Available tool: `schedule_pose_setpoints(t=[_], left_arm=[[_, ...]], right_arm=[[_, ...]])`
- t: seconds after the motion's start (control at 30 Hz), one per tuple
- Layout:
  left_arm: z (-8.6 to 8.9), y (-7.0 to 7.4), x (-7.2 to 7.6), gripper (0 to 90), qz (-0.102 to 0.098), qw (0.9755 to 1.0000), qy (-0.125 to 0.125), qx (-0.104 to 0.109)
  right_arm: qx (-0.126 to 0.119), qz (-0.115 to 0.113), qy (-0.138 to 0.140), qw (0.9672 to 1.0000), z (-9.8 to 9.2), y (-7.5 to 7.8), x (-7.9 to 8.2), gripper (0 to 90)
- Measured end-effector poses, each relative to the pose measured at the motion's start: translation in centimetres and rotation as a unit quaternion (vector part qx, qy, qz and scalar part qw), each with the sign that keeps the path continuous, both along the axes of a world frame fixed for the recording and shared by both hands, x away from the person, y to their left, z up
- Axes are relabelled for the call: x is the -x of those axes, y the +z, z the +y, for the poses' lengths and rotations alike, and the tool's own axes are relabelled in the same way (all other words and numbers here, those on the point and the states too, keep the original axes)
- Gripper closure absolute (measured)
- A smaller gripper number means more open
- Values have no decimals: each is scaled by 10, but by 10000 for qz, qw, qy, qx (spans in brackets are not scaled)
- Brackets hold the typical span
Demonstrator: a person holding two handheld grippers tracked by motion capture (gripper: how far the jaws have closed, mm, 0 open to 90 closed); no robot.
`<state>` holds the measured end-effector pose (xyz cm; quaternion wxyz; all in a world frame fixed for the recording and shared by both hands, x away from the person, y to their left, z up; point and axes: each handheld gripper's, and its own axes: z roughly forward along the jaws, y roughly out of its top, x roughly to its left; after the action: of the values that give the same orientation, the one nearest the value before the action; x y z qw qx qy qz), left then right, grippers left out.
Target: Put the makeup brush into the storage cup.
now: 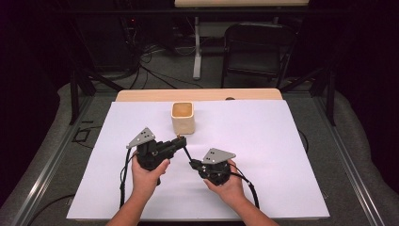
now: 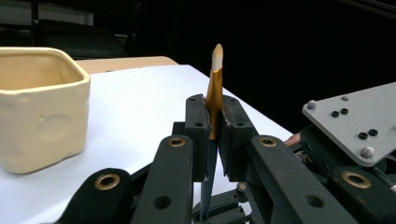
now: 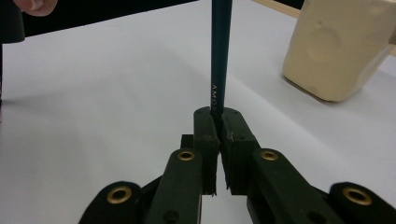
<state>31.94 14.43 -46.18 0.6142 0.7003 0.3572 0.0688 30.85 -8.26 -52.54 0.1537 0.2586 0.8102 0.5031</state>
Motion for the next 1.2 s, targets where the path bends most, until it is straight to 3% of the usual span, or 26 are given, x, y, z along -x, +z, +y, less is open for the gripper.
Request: schedule_pose_setpoints(t=[0.33,0.93,1.1,1.2], left_arm=[[1,1,0,836,3,10000,-14,20],[6,4,1,836,-125,9998,144,-101],[7,7,0,836,-255,9990,238,-292],[7,7,-1,836,-305,9984,294,-384]], right_arm=[[2,-55,-6,10000,0,0,0,840],[93,-162,-96,9998,-2,2,2,578],[135,-302,-148,9993,-5,5,3,556],[158,-262,-190,9993,-7,6,3,546]])
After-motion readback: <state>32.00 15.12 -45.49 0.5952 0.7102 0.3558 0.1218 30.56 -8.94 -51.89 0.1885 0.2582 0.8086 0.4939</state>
